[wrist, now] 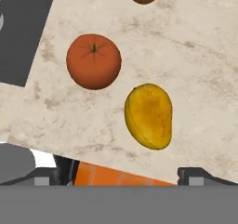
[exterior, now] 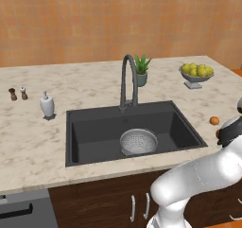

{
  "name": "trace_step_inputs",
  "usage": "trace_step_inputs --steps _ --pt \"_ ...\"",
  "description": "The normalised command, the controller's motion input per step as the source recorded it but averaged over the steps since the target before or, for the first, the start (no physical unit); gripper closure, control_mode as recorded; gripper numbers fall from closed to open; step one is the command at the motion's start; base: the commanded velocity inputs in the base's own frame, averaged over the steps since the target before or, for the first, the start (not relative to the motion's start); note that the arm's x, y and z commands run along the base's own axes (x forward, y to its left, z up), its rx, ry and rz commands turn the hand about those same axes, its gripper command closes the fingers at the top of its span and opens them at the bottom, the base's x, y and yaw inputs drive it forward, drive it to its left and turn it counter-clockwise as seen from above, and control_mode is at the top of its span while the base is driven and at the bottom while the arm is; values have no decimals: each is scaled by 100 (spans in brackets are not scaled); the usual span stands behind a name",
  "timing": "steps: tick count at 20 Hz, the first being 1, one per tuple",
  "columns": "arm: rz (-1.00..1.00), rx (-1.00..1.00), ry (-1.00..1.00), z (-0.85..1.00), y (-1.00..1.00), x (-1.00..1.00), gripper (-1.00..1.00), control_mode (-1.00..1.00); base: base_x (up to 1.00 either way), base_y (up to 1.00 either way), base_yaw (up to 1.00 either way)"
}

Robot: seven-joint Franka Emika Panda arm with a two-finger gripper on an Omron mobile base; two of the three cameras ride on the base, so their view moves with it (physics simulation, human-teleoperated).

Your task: Put the colander in the sink, put the tangerine, mango, orange in the colander, and turn on the sink faucet and pour water over the colander.

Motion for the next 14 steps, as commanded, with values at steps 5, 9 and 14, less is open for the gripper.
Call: trace_step_inputs --steps 5,9,14 --pt "6 0 1 -32 -16 29 -100 -100 0 0 0" --pt "2 0 0 -31 -26 20 -100 -100 0 0 0" --pt "0 0 0 -26 -12 21 -100 -100 0 0 0"
